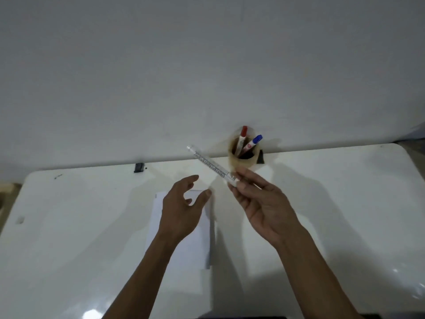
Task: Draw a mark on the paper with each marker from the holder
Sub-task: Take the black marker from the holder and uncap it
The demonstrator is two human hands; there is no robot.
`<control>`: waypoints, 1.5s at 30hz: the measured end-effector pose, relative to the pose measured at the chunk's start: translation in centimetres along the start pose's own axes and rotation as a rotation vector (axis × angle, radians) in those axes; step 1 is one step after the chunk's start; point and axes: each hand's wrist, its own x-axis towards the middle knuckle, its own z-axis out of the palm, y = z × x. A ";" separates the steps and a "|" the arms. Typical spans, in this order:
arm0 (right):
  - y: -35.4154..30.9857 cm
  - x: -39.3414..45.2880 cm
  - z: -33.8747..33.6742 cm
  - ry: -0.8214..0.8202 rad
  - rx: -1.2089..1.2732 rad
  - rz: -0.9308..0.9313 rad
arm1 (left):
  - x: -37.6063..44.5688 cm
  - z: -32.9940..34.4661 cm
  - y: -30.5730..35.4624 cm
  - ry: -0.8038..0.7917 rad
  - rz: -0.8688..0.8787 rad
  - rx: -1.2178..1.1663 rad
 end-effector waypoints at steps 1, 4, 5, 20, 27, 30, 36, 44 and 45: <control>0.9 0.0 0.4 -0.023 -0.023 0.039 | -0.6 -0.7 -0.2 0.004 0.005 -0.010; 3.1 -0.2 1.7 -0.039 -0.067 0.063 | -2.0 -2.9 -0.4 0.029 0.065 -0.086; 3.7 -0.3 2.0 -0.033 -0.097 0.044 | -2.3 -3.8 -0.3 0.038 0.084 -0.144; 10.6 -2.1 8.0 -0.041 -0.938 -0.278 | -1.6 -12.2 -0.7 -0.003 0.088 -0.435; 13.8 -2.1 10.0 0.138 -0.607 -0.391 | -3.4 -14.3 -5.9 -0.104 0.108 -0.340; 15.4 -2.6 10.8 0.178 -0.588 -0.389 | -3.7 -14.8 -7.1 -0.124 0.100 -0.381; 17.9 -3.1 11.5 0.208 -0.580 -0.319 | -3.1 -16.4 -8.9 -0.138 0.113 -0.413; 19.6 -1.9 10.4 0.196 -0.587 -0.275 | -3.0 -16.9 -11.1 -0.150 0.118 -0.245; 19.5 -1.5 10.1 0.194 -0.557 -0.274 | -2.9 -17.0 -11.4 -0.150 0.078 -0.267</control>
